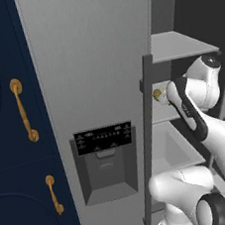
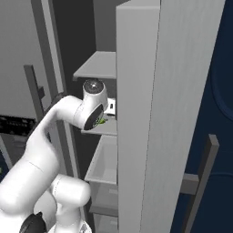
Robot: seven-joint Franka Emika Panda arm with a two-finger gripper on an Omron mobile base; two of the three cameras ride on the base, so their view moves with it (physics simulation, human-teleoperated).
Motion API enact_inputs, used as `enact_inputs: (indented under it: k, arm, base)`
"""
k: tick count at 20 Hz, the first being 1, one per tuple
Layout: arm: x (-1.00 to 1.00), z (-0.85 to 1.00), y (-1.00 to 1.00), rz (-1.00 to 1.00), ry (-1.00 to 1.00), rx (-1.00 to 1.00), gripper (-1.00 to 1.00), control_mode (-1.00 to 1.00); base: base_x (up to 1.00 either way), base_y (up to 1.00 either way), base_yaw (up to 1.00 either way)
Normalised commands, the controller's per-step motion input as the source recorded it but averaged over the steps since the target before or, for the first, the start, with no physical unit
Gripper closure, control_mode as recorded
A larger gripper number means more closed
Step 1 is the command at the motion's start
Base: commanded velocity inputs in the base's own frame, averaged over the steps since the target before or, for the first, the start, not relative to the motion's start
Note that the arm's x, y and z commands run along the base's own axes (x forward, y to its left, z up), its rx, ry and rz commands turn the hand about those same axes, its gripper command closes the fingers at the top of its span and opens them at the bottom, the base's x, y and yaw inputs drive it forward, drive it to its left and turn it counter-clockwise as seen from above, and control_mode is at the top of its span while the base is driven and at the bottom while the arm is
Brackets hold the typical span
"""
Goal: Grab a lemon wedge from the fridge and one ice cube from the ice bowl, and put them in the glass of lemonade.
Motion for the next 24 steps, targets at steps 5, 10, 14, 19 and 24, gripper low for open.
enact_inputs:
  k: [5, 10, 14, 19, 24]
  arm:
    - [-1.00, 1.00, 0.00, -0.01, 0.05, 0.00, 1.00, -1.00]
    - [-1.00, 0.75, 0.09, -0.05, 0.03, 0.00, 1.00, -1.00]
    - [-1.00, -0.01, 0.61, -0.15, 0.00, -0.02, 1.00, -1.00]
    - [-0.53, 0.02, 0.30, -0.10, 0.00, -0.02, 1.00, -1.00]
    - [0.00, 0.00, 0.00, 0.00, 0.00, 0.00, 1.00, -1.00]
  base:
    - [0.00, 0.00, 0.00]
    - [0.00, 0.00, 0.00]
    - [0.00, 0.00, 0.00]
    - [0.00, 0.00, 0.00]
    - [0.00, 0.00, 0.00]
